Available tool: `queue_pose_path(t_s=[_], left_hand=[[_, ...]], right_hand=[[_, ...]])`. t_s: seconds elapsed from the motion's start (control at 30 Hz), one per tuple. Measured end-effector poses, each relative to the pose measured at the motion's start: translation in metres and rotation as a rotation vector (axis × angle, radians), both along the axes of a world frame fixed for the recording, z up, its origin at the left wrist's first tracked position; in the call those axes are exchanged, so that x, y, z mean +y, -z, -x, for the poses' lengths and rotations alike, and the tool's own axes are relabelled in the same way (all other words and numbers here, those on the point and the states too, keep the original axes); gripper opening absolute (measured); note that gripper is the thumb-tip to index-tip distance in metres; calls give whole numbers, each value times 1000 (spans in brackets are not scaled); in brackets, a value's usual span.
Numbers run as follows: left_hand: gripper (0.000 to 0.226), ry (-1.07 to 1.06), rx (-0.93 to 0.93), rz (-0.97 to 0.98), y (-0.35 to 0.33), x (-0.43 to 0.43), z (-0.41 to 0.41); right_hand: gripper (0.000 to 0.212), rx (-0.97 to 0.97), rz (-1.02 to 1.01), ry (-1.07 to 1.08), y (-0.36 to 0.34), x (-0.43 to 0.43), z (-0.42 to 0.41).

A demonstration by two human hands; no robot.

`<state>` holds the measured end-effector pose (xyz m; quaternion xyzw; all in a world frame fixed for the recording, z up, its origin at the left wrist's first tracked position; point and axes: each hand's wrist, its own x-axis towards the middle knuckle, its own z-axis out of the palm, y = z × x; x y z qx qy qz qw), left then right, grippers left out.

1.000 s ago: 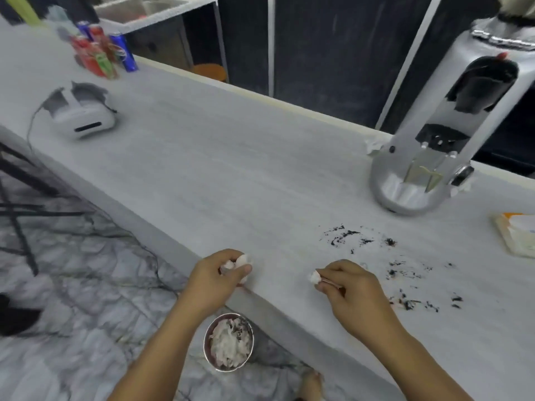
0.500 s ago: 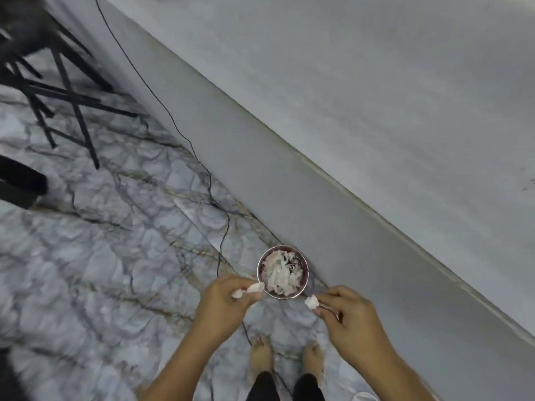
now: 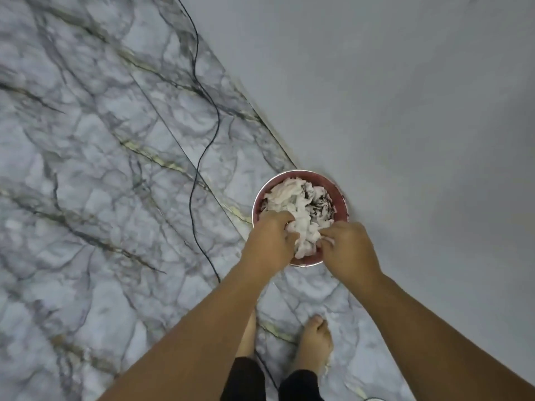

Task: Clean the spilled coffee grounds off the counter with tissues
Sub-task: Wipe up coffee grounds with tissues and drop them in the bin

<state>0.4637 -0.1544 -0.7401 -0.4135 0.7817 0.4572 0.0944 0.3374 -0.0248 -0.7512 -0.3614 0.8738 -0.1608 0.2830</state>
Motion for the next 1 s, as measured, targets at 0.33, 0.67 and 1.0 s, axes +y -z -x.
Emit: queue_pose_path(t_s=[0.33,0.67,1.0], left_hand=[[72,34,-52,34,-16,8,-18],[51,130,-69,-80,-317,7,-41],[27,392,285,-71,-571,57,6]], right_hand=[[31,-81,-27,83,-14,19,-11],[31,-290,-120,197,-356,46,-21],[26,-89,178,373,-608,126,-35]])
